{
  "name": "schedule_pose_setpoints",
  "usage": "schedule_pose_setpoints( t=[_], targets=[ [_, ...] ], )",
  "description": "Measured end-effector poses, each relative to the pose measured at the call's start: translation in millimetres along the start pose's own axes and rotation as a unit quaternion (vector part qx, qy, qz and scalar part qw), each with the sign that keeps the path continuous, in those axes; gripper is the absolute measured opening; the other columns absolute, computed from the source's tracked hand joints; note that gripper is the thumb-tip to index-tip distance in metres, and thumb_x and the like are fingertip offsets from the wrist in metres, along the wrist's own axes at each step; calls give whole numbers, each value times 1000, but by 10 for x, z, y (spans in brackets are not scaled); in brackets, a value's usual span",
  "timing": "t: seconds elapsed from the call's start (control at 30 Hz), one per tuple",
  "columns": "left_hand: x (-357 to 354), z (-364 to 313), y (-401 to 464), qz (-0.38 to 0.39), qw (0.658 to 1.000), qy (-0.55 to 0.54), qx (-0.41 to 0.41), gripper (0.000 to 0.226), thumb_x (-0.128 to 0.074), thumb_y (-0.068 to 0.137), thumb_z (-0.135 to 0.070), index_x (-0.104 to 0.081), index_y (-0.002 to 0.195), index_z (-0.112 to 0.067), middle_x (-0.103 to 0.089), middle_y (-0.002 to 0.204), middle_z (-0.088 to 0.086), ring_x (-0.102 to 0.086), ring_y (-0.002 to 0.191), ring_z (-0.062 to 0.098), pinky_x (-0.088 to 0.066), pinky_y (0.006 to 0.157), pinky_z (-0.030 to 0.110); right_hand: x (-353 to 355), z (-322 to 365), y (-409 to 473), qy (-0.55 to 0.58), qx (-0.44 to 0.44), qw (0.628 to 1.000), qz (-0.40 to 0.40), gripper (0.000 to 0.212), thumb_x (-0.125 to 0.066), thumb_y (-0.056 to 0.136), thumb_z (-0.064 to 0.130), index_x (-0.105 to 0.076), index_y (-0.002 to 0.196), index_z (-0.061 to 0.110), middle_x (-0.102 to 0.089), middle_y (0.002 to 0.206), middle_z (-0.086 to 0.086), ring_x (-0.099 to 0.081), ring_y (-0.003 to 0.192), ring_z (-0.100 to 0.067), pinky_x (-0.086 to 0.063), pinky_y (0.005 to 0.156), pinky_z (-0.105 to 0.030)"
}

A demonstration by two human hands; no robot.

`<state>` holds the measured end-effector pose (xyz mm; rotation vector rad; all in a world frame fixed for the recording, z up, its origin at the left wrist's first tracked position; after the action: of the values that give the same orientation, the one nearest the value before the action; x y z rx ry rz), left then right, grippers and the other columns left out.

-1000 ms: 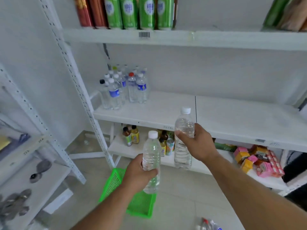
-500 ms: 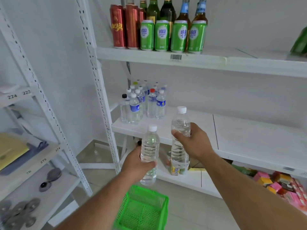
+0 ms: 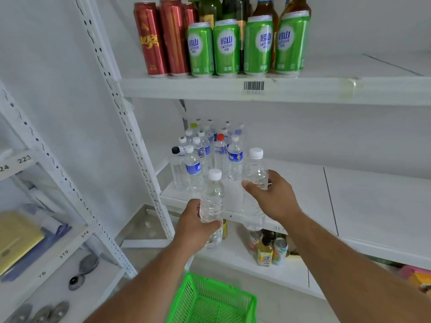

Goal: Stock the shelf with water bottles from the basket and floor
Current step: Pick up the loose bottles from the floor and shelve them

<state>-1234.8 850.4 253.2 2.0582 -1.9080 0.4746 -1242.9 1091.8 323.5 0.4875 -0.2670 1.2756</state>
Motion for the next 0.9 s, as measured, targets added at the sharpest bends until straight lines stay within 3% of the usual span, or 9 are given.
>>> schedule_pose_setpoints(
  t=[0.1,0.2,0.3,0.53,0.67,0.8,0.9],
  targets=[
    [-17,-18,281,4,1000,-10,-4,50,-85,62,-28,-54,99,-39,-72,90,-17,-67,79,-3,-55,77,30,-87,-12,215,8,-2,1000,-9,32,-71,76,59,-66,98,36,-69,94,16,-63,85,0,-45,66,-20],
    [-11,9,554,20,1000,-21,-9,52,-85,63,-27,-54,105,-37,-73,94,-14,-69,89,9,-55,87,39,-183,-16,385,4,-14,1000,-25,20,-72,76,59,-61,85,45,-69,88,20,-62,80,4,-44,64,-18],
    [41,60,834,34,999,-10,-18,53,-83,61,-33,-52,104,-41,-71,94,-17,-68,89,7,-55,88,40,-307,13,523,-12,-27,999,-44,19,-71,76,60,-58,84,49,-66,86,25,-60,77,10,-41,61,-14],
    [47,180,1524,73,996,-41,-37,53,-84,63,-33,-49,96,-56,-69,92,-25,-65,88,-4,-52,81,27,-711,-20,810,-33,-60,994,-80,26,-73,75,57,-62,93,41,-68,86,22,-62,80,5,-43,62,-17],
    [-15,143,1822,77,995,-39,-48,56,-84,67,-30,-50,108,-46,-66,100,-20,-63,96,5,-51,86,29,-853,-54,1003,-40,-72,993,-87,31,-74,76,53,-63,100,37,-68,89,20,-63,83,2,-43,63,-16],
    [-140,120,2060,78,995,-32,-58,52,-84,69,-26,-48,98,-51,-61,95,-24,-56,89,-8,-43,72,15,-911,-167,1258,-50,-81,991,-97,34,-74,75,52,-62,101,33,-68,89,16,-63,82,-3,-42,62,-19],
    [-285,147,2205,85,994,-24,-61,52,-83,69,-26,-48,98,-51,-63,96,-23,-57,89,-6,-41,70,12,-944,-293,1475,-61,-90,990,-92,34,-74,75,50,-61,100,33,-67,86,16,-61,78,-3,-41,60,-20]
  ],
)
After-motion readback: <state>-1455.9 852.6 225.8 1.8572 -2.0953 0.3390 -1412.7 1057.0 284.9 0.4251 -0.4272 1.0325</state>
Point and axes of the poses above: each hand's wrist, its own y-axis towards the middle knuckle, its own x-axis out of the back of the hand, z = x × y, the point moved 7 cm from there along y, towards the middle knuckle
